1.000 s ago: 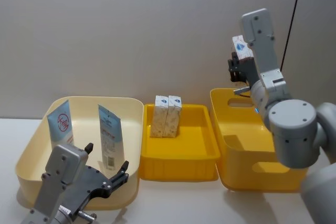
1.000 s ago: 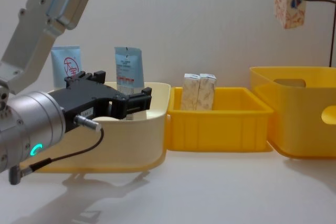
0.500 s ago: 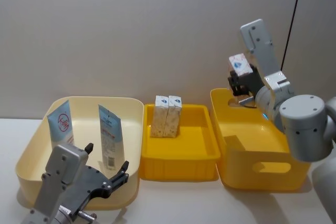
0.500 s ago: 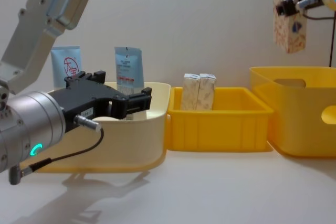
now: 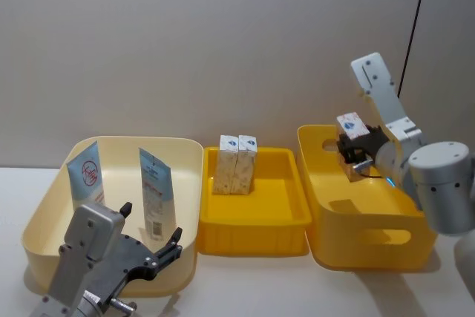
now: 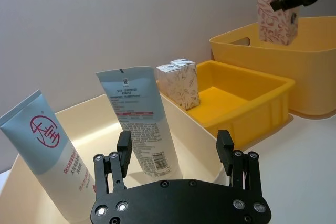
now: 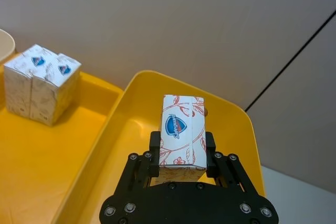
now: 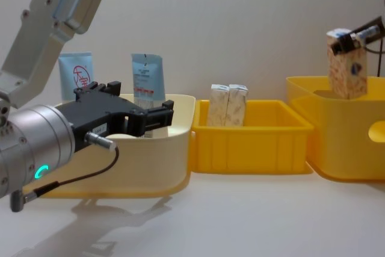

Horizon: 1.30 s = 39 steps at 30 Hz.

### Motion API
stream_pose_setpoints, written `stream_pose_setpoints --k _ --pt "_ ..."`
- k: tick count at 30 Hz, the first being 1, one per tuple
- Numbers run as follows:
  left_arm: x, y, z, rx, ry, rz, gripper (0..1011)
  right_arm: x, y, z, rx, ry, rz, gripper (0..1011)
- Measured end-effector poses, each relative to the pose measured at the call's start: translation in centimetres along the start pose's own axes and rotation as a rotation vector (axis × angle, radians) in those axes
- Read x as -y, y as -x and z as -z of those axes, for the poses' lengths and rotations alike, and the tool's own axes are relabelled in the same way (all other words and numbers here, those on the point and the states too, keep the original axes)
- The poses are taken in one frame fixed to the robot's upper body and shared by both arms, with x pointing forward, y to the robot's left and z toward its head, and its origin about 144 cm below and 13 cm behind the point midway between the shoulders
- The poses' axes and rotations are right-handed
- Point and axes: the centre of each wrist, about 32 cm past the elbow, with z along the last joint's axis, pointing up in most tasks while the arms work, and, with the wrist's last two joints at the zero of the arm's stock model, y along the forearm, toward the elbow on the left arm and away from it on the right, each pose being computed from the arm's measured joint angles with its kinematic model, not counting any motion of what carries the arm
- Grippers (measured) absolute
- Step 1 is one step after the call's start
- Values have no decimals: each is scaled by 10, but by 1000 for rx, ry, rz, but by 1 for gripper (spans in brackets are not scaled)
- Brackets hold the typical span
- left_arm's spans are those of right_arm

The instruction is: Bimanual collaborative sorting of washing and personal care products

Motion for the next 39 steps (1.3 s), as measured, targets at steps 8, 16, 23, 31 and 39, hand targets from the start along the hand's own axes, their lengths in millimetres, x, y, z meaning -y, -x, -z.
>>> stream_pose_setpoints --k 8,16,23,31,39 --pt "0 0 0 0 0 0 1003 1 -5 10 -21 47 8 536" --pt "0 0 0 0 0 0 1003 1 -8 15 -33 73 13 809" --pt "0 0 0 0 0 0 1003 1 -9 17 -38 85 17 981" --pt "2 -2 -2 5 0 4 1004 2 -10 19 -41 92 18 1001" --pt "11 -8 -9 18 -12 22 1003 2 -11 19 -43 95 19 1001"
